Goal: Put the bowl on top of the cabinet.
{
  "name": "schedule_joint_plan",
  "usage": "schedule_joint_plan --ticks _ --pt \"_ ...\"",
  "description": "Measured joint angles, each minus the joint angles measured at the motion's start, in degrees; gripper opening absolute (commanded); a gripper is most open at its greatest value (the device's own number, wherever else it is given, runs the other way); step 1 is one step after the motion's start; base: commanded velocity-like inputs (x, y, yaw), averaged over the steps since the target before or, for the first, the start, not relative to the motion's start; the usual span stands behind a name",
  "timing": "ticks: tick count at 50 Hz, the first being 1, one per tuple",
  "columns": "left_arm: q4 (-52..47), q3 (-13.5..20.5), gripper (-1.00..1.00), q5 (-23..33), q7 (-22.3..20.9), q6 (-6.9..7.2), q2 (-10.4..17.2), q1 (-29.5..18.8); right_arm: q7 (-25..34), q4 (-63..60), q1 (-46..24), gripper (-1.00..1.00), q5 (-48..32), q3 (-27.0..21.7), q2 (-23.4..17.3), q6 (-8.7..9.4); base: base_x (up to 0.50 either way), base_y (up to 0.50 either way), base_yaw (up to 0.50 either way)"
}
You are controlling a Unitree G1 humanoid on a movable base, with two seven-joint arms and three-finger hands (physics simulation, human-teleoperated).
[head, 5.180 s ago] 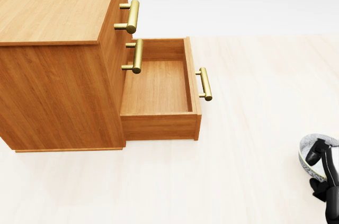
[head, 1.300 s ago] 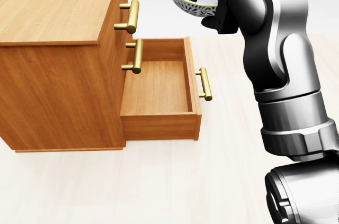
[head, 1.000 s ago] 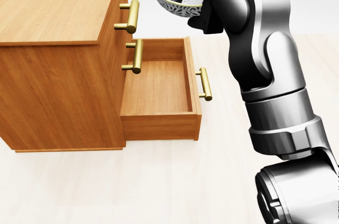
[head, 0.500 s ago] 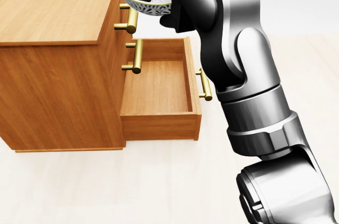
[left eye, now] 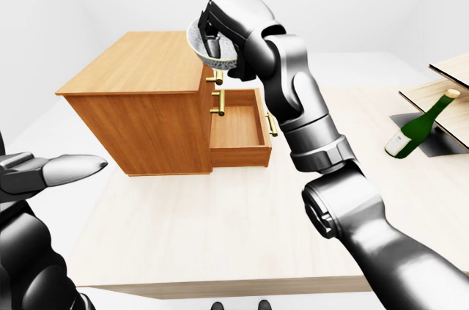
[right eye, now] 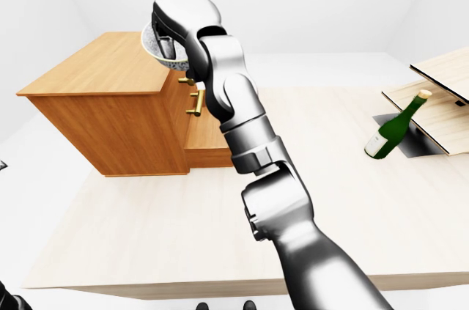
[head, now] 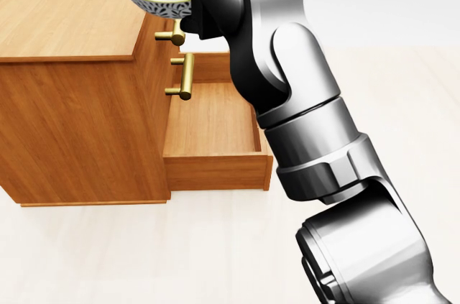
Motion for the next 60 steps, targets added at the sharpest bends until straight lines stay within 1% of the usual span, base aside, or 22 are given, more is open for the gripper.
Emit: schedule_joint_plan --ticks 25,60 --pt "-0.3 0.3 1.00 -1.1 0.6 0.00 0.4 -0.1 -4.6 10.1 -6.4 -1.00 1.2 0.8 2.5 0.00 0.00 0.00 0.00" --pt "-0.8 0.8 1.00 -2.5 1.4 0.00 0.9 -0.2 -9.2 17.8 -8.8 -1.00 0.5 2.2 7.3 0.00 0.00 0.00 0.00"
